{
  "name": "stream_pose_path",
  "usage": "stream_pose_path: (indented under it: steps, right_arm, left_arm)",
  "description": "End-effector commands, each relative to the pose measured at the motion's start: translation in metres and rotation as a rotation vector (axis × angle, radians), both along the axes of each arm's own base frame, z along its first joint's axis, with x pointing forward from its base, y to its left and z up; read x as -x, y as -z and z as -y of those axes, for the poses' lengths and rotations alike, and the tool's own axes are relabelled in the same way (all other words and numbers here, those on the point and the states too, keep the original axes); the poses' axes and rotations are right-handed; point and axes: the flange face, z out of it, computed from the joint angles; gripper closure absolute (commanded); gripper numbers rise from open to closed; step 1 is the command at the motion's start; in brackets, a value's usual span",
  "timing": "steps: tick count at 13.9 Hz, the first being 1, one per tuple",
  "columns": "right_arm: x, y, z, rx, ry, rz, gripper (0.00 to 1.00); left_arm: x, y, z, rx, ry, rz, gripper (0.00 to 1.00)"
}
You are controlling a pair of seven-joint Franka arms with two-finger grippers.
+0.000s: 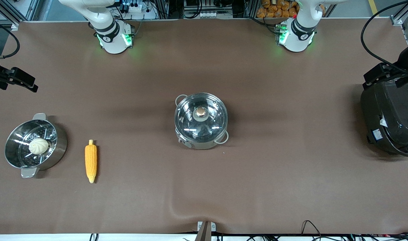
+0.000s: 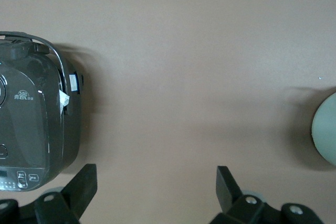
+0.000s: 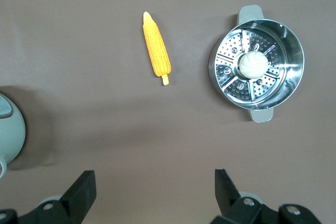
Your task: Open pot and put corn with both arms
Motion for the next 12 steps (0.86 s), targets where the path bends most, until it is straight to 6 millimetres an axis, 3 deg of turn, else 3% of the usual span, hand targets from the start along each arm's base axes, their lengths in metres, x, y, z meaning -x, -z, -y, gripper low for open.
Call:
stream_pose_path:
  steps: [1, 3, 5, 7, 9, 11, 12]
  right_arm:
    - [-0.001, -0.004, -0.001, -0.014, -0.012, 0.012, 0.00]
    - [-0.001, -0.001, 0.004, -0.023, -0.003, 0.008, 0.00]
    - [-0.002, 0.001, 0.001, -0.040, -0.003, 0.002, 0.00]
    - [-0.007, 0.008, 0.000, -0.042, -0.005, -0.007, 0.00]
    - [-0.006, 0.009, -0.004, -0.042, -0.012, -0.011, 0.00]
    - [-0.012, 0.016, -0.013, -0.043, -0.030, -0.016, 0.00]
    - [-0.018, 0.022, -0.019, -0.041, -0.041, -0.014, 0.00]
  left_arm:
    - [-0.002, -0.002, 0.004, 0.023, 0.010, 0.008, 0.00]
    - [-0.012, 0.010, 0.010, 0.021, -0.002, -0.011, 0.00]
    - [-0.016, 0.017, 0.032, 0.027, -0.001, -0.018, 0.00]
    - [-0.023, 0.026, 0.073, 0.047, 0.027, -0.016, 0.00]
    - [-0.023, 0.044, 0.150, 0.059, -0.083, -0.014, 0.00]
    - [-0.007, 0.077, 0.254, 0.051, -0.137, -0.015, 0.00]
    - [-0.002, 0.087, 0.295, 0.069, -0.170, -0.008, 0.00]
